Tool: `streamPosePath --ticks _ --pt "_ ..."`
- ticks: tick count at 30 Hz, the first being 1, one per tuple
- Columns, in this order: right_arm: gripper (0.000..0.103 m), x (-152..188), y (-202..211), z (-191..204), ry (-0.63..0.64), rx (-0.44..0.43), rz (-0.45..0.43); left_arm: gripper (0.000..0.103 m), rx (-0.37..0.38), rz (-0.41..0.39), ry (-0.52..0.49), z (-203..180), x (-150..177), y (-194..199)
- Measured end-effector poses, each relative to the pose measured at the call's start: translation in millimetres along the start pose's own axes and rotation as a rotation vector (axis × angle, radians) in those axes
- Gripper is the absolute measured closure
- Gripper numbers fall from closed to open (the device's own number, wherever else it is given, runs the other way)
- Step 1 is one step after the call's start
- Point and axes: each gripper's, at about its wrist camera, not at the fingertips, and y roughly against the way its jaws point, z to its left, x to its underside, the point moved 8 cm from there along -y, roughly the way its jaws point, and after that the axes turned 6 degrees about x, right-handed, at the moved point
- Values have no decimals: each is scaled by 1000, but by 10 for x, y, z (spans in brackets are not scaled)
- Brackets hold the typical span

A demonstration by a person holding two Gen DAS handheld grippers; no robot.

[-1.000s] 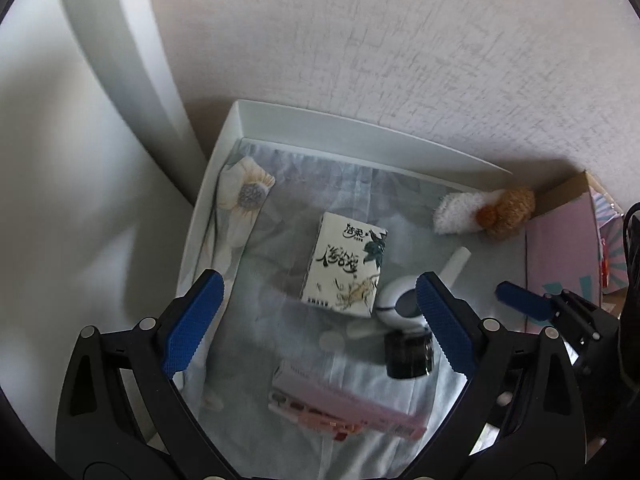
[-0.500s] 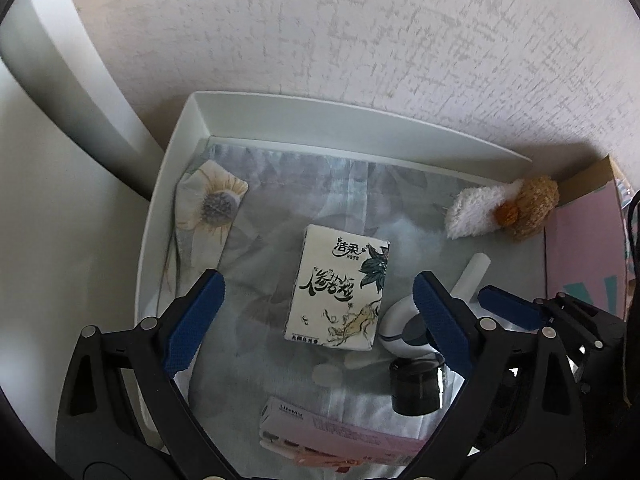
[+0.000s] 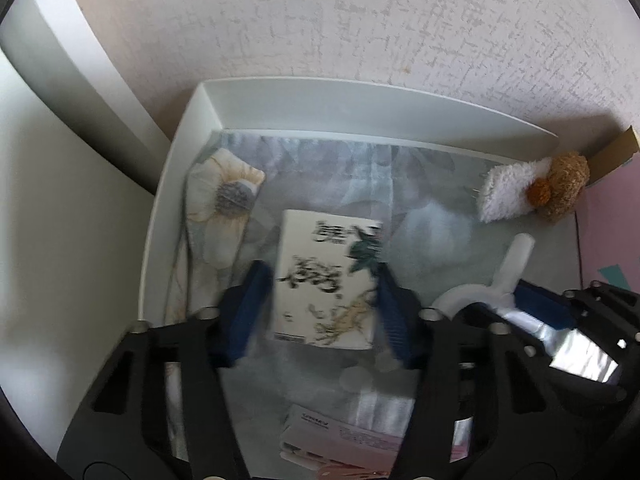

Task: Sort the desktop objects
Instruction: 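Grasp the white printed tissue pack with the left tool while the right tool grasps the white plastic clip, then carry the tissue pack with the left tool while the right tool carries the clip to the box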

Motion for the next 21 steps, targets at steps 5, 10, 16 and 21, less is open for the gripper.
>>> streamPosePath --ticks 5,10,16,21 --pt "79 -27 99 -21 3 21 -24 59 0 -8 2 3 28 13" --pt "79 -39 212 -36 -2 27 -47 59 3 -20 7 5 48 81" --pt "79 -76 384 -46 -2 24 -77 59 22 -44 6 -15 67 259" --pt "79 -79 600 -337 6 22 -112 59 45 -74 7 -75 102 517"
